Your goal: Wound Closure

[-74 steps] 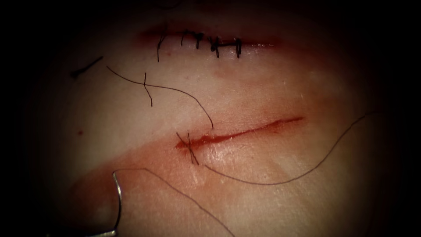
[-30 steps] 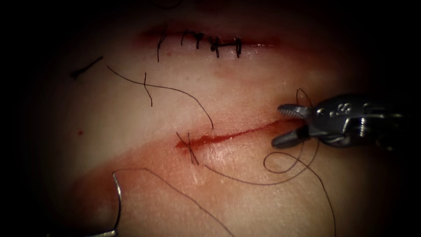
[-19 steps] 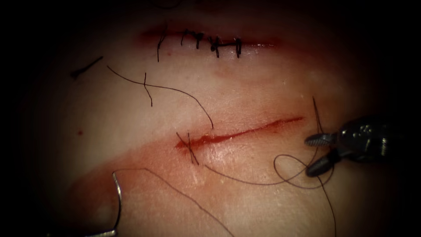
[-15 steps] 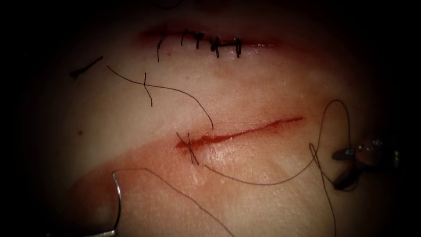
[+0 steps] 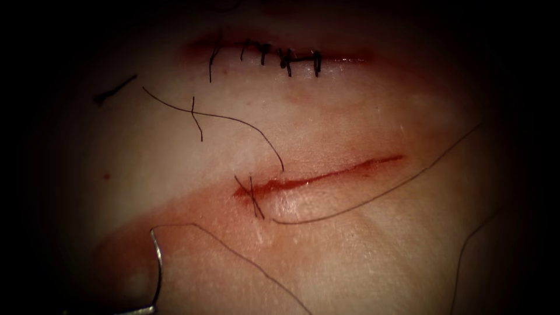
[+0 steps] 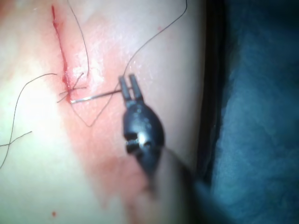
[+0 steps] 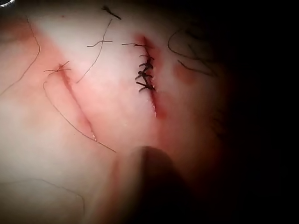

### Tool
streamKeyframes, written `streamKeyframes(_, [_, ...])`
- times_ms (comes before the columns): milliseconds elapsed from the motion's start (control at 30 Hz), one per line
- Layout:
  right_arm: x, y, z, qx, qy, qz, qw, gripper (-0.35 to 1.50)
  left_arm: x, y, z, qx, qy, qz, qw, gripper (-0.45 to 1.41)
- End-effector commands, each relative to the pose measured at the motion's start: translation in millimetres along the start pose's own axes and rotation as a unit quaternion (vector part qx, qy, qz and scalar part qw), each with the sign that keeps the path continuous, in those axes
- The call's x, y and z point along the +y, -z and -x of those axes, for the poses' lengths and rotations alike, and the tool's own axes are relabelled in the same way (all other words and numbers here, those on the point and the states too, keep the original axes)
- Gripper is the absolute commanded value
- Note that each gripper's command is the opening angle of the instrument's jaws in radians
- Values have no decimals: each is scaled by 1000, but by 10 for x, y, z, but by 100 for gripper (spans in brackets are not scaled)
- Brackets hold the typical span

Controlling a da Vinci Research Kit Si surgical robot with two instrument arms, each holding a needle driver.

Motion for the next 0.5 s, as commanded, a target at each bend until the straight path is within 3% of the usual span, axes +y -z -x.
streamKeyframes(33, [-13, -5, -16, 10, -10, 4, 1000, 123, 5, -7, 6, 1, 2, 1, 1000, -45])
streamKeyframes(133, [-28, -7, -24, 37, -32, -14, 999, 131, 6, -6, 6, 1, 2, 1, 1000, -45])
streamKeyframes(167, [-49, -9, -35, 54, -40, -42, 997, 135, 5, -6, 6, 1, 2, 1, 1000, -45])
streamKeyframes(333, [-89, -12, -60, 90, -51, -114, 988, 136, 6, -8, 6, 1, 2, 1, 1000, -45])
streamKeyframes(367, [-107, -13, -71, 116, -53, -177, 976, 128, 6, -7, 6, 1, 1, 1, 1000, -45])
streamKeyframes(400, [-107, -13, -71, 116, -53, -177, 976, 128, 6, -7, 6, 1, 1, 1, 1000, -45])
streamKeyframes(500, [-130, -15, -92, 194, -54, -277, 940, 123, 6, -6, 6, 1, 1, 1, 1000, -45])
